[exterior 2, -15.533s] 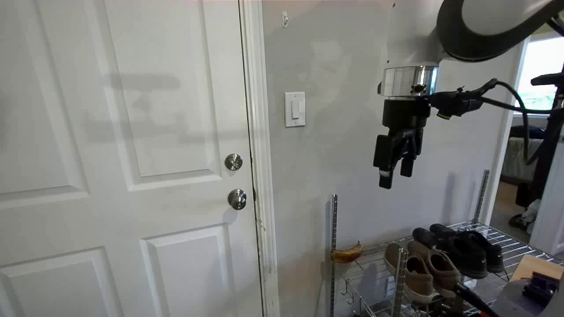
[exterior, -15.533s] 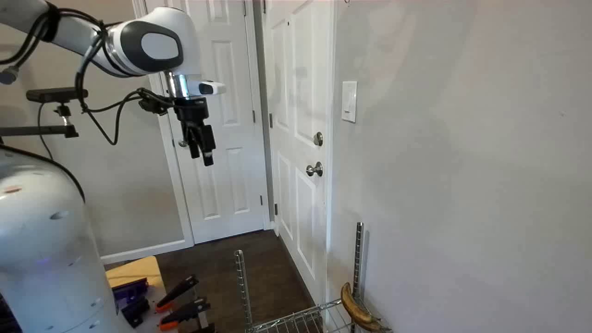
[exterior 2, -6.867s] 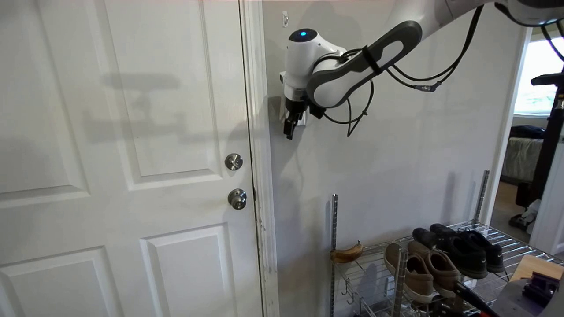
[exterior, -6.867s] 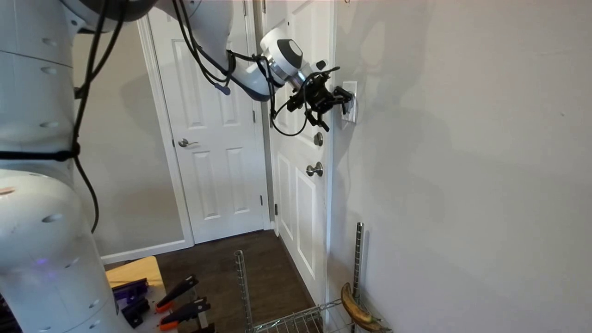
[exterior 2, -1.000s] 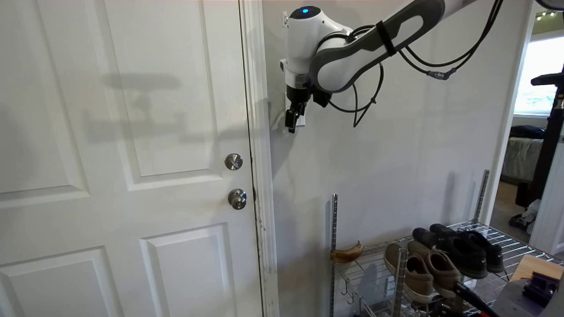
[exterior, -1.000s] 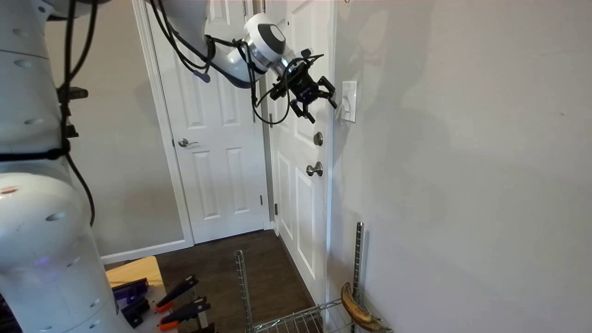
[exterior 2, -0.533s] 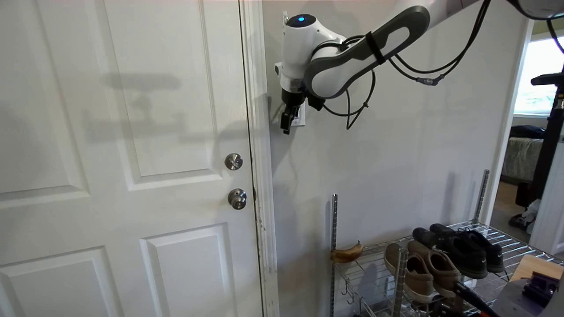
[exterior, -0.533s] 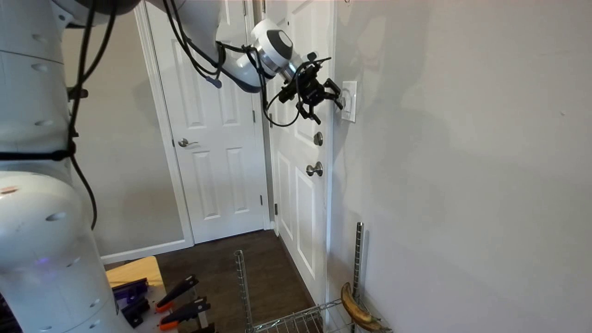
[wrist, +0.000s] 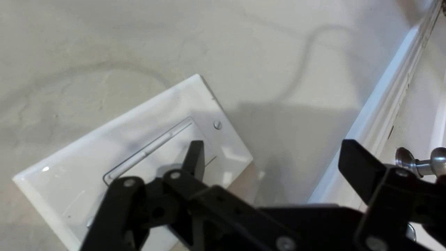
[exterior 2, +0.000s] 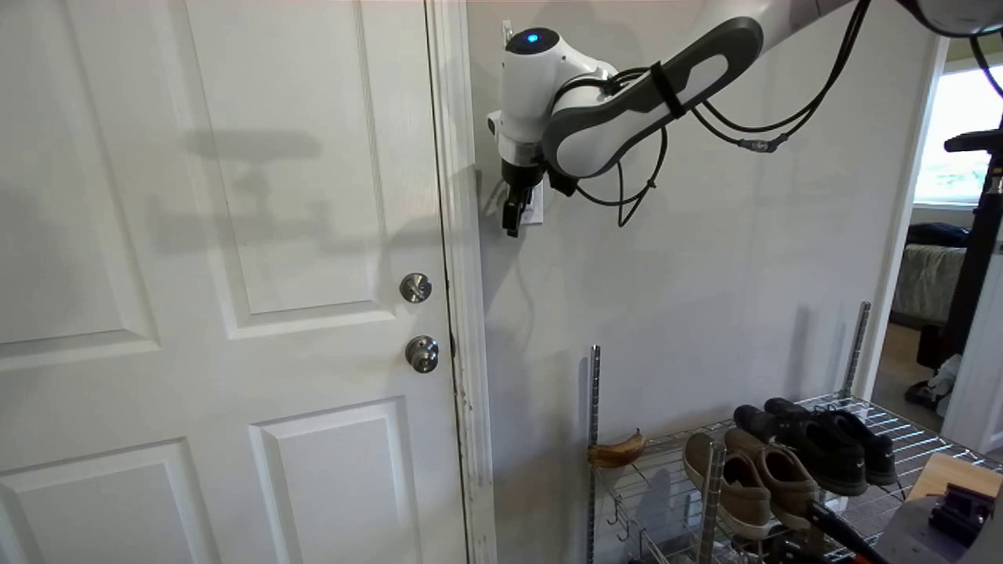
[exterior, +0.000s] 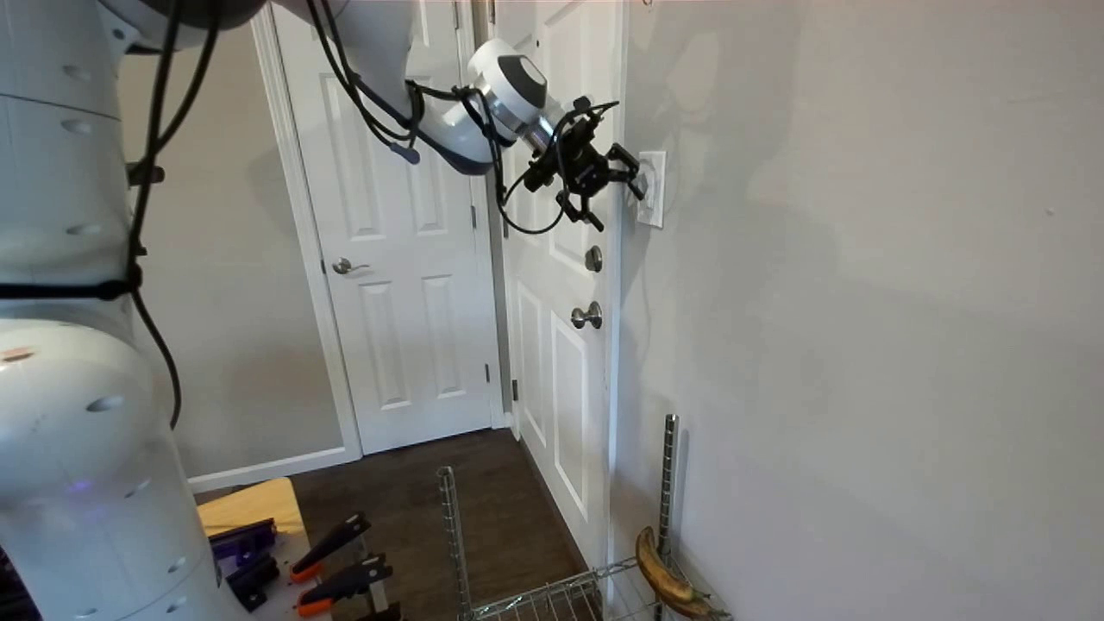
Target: Turn off the light
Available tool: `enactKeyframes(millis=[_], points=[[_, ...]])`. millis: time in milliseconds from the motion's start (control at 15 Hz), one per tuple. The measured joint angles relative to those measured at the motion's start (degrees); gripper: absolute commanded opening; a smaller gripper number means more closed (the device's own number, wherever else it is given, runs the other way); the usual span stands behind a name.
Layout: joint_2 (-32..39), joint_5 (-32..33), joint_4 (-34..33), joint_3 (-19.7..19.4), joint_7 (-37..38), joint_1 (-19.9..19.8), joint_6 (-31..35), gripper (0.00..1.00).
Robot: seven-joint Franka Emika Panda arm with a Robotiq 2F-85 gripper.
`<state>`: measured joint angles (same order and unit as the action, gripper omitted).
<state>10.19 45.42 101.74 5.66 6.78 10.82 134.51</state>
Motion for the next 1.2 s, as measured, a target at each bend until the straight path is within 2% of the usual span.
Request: enactKeyframes(millis=[600, 1200], points=[[-0.18, -4.35, -0.04, 0.8, 0.16, 0.14, -4.45, 1.0], [-0.07, -1.47, -0.26, -0.04, 0.3, -0.03, -4.51, 1.0]])
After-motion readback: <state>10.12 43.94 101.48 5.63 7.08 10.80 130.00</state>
